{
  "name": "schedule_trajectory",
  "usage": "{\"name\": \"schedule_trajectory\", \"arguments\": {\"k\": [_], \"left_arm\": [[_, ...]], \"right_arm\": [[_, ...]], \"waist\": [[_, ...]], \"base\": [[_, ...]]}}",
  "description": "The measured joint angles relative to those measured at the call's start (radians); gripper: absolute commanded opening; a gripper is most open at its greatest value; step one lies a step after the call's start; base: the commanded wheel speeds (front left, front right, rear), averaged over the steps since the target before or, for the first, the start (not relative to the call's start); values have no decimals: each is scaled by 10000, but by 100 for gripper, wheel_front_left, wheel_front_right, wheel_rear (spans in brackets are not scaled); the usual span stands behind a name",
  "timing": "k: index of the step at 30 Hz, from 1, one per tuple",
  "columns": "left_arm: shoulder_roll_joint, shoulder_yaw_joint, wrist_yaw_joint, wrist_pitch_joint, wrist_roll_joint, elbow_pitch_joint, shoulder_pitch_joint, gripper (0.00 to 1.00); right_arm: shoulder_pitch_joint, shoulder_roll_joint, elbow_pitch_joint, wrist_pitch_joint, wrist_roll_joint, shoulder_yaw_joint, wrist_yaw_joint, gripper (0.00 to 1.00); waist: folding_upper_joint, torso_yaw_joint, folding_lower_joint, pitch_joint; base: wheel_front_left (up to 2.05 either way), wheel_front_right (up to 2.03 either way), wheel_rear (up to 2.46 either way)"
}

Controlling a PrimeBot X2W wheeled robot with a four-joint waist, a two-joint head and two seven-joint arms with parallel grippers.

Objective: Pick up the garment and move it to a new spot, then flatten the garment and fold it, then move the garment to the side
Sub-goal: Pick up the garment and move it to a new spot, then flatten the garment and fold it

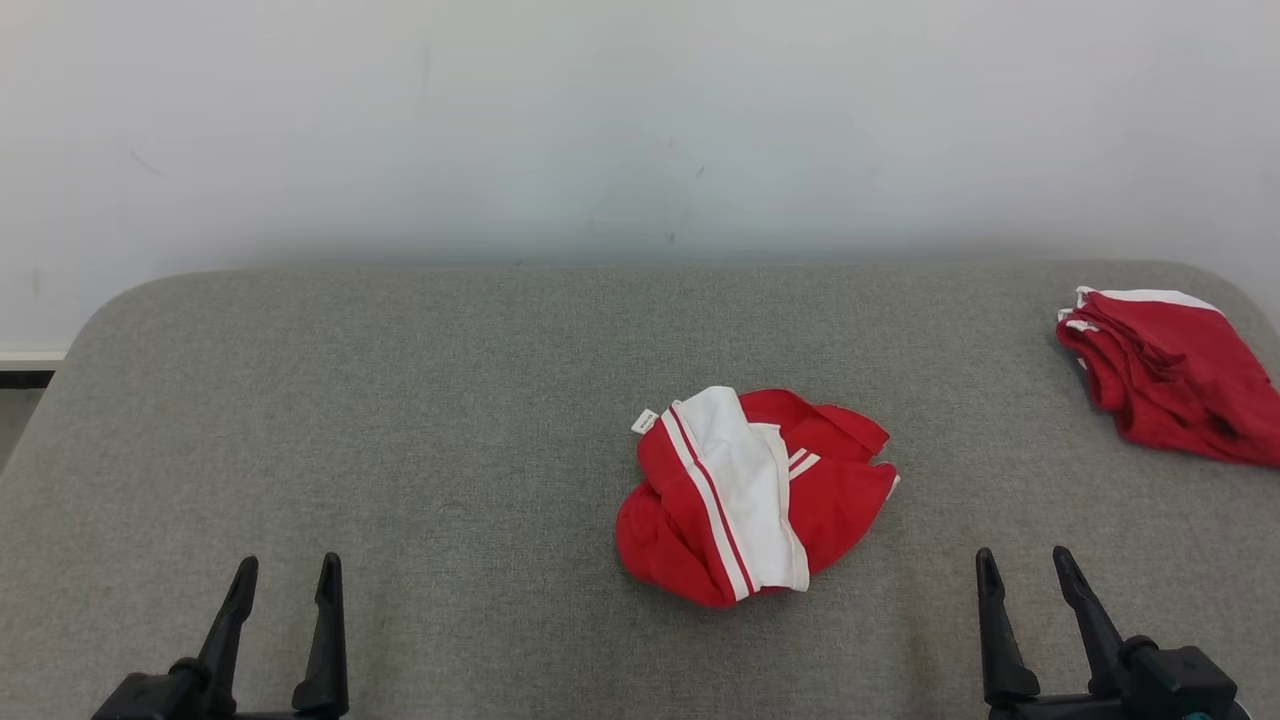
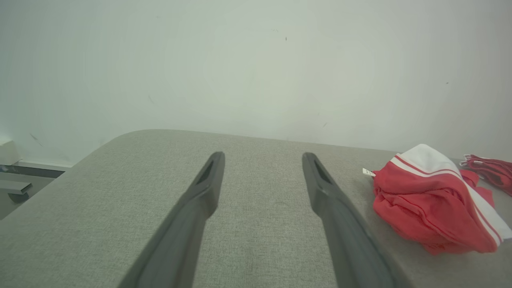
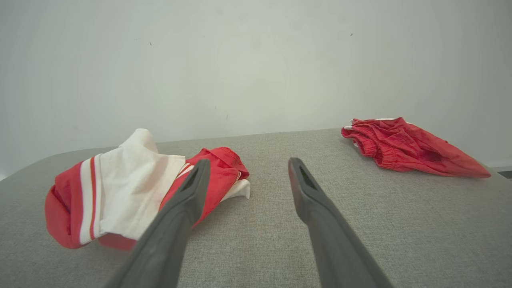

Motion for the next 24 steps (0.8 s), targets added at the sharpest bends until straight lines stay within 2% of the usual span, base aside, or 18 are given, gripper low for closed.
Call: {"name": "schedule_trajectory", "arguments": {"k": [19, 24], "left_arm": [[-282, 268, -236, 0, 297, 105, -3, 100], [-343, -322, -253, 0, 360, 150, -867, 100]], "right_arm": [[12, 6, 35, 2, 0, 4, 0, 100], [-10, 13, 35, -6, 29, 36, 0, 100]], "waist": [[0, -37, 0, -16], [0, -146, 0, 116]], "base": [[0, 0, 0], [0, 0, 0]]}}
